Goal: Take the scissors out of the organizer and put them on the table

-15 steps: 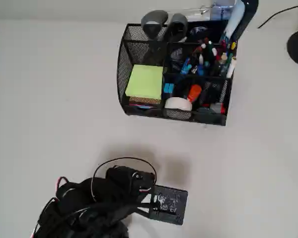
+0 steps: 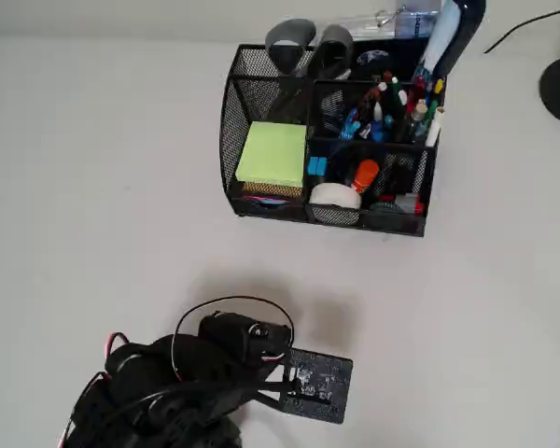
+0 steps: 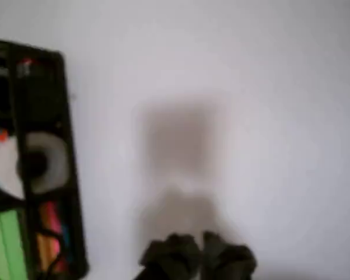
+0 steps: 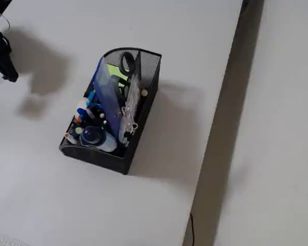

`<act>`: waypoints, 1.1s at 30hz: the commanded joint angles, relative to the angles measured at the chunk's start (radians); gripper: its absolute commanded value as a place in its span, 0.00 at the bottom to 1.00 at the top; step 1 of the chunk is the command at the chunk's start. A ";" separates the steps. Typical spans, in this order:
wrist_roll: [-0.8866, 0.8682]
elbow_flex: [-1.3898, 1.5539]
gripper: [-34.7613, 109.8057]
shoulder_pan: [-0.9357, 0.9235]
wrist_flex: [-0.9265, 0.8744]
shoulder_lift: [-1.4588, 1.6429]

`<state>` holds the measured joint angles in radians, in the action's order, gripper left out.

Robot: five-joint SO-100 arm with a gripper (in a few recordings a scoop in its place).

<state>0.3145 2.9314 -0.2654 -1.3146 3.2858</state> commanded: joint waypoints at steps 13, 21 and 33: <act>0.015 0.038 0.24 -0.008 -0.005 0.000; 0.015 0.038 0.24 -0.008 -0.005 0.000; 0.716 0.117 0.24 0.463 -0.067 0.005</act>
<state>0.6872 2.9667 0.0537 -1.3116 3.2889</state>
